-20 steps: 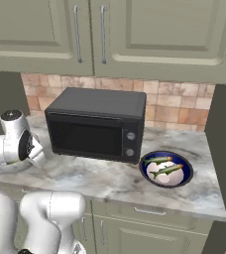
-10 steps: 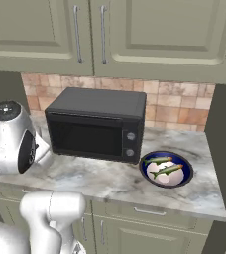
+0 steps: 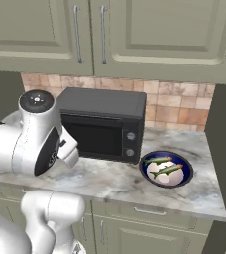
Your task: Place the bowl with the potato and lemon on the top shelf of the fridge. Place the bowl with the fishs on the second highest shelf of the fridge.
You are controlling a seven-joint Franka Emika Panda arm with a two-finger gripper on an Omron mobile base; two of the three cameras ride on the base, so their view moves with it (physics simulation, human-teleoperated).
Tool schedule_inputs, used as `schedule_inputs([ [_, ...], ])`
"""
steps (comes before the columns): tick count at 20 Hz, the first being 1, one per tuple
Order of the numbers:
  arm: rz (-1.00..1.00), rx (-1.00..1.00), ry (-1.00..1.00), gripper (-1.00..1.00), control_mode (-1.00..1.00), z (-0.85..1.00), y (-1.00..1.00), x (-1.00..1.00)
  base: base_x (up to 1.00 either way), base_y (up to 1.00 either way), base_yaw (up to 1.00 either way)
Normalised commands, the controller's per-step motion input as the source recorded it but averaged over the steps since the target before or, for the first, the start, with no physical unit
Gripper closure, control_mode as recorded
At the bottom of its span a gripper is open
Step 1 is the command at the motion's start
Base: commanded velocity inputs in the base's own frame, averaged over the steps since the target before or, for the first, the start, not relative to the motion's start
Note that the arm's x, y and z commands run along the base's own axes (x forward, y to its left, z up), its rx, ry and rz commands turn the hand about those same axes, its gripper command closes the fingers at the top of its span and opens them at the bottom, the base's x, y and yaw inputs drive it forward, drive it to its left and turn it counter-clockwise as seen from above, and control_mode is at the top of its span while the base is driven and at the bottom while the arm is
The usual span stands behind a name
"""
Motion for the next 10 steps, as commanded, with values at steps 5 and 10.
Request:
schedule_inputs([
  [5, 0.0, 0.0, 0.0, 1.0, -1.0, 0.0, 0.0, 0.0, 0.0, 0.0, 0.0],
  [10, 0.0, 0.0, 0.0, 1.0, 1.0, 0.0, 0.0, -0.13, -0.15, 0.0, 0.0],
])
